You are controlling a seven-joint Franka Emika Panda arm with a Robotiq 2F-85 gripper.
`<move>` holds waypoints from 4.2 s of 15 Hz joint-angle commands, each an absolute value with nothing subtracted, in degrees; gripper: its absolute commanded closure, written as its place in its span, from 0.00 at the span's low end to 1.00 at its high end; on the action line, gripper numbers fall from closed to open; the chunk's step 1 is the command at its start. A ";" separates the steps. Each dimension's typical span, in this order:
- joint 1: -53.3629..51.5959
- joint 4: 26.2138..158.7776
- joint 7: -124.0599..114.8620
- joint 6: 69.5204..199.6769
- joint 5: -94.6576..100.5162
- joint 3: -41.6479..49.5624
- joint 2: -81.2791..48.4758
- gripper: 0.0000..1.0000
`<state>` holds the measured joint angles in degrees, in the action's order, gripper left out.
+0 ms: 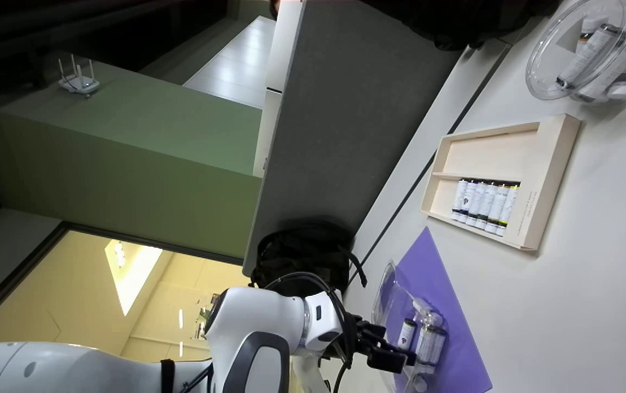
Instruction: Remove one bottle from the clear container and place it on the table
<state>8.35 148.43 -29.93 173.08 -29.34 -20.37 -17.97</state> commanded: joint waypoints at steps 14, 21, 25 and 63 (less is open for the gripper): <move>1.08 145.55 -27.75 170.79 -32.98 -11.97 -22.39 0.52; 0.57 144.98 -28.54 166.44 -32.02 -9.90 -22.38 0.34; -1.42 143.54 -29.82 162.31 -30.45 -6.99 -22.15 0.11; -8.11 138.00 -34.02 154.08 -22.29 0.49 -25.72 0.21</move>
<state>-7.13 140.07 -31.22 155.41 -24.01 -0.47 -23.77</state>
